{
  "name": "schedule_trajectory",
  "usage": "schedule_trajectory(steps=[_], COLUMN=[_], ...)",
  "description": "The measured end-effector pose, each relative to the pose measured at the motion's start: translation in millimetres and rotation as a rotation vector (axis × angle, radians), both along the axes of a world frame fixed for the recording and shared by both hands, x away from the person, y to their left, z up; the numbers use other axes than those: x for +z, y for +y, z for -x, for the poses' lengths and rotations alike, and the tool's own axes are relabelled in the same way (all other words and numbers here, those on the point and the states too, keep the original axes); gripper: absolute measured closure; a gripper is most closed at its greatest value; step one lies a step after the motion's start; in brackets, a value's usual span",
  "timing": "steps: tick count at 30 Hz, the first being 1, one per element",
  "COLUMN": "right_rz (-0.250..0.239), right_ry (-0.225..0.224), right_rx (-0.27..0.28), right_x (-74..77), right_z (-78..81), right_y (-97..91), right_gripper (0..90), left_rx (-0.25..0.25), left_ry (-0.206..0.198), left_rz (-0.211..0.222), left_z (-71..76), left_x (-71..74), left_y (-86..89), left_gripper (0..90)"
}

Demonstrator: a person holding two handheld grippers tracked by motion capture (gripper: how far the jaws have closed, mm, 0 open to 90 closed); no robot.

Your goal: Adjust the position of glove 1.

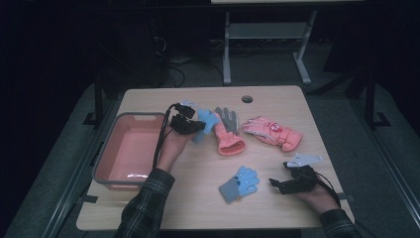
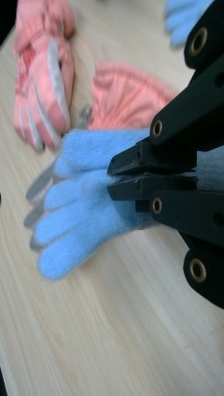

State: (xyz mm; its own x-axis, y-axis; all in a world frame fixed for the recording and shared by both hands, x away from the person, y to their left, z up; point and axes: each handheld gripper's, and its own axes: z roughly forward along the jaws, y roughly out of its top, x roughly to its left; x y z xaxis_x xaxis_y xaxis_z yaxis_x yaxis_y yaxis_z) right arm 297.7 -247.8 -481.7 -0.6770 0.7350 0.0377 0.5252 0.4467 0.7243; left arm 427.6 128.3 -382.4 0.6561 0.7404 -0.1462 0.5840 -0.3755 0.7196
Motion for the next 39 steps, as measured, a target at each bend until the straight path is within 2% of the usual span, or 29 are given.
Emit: schedule_trajectory(steps=[2,3,10,18,26,33,39], right_rz=[0.0,0.0,-0.001,0.001,0.001,0.001,0.0], right_ry=[0.001,0.0,0.0,-0.002,-0.005,-0.005,-0.004], right_rx=[-0.001,0.0,0.0,0.0,0.002,0.002,0.002], right_x=[0.0,0.0,0.0,0.0,-0.1,-0.1,-0.1], right_z=[0.1,0.0,0.0,-0.1,-0.3,-0.3,-0.2], right_y=[0.0,0.0,0.0,-0.1,-0.2,-0.1,-0.1], right_gripper=[14.3,14.3,14.3,14.3,14.3,14.3,14.3], left_rx=[-0.014,-0.041,-0.13,-0.223,-0.276,-0.313,-0.363], left_ry=[0.003,0.001,0.0,0.017,0.041,0.051,0.075], left_rz=[0.009,0.011,0.034,0.064,0.089,0.085,0.056], left_z=[2.6,8.1,27.6,50.0,70.4,85.0,100.1], left_x=[1.9,5.3,11.6,6.0,-1.7,-6.7,-17.9], left_y=[-0.8,-2.4,-8.2,-18.1,-26.3,-36.9,-53.4], left_gripper=[86.9,86.9,86.9,86.9,86.9,86.8,86.8])
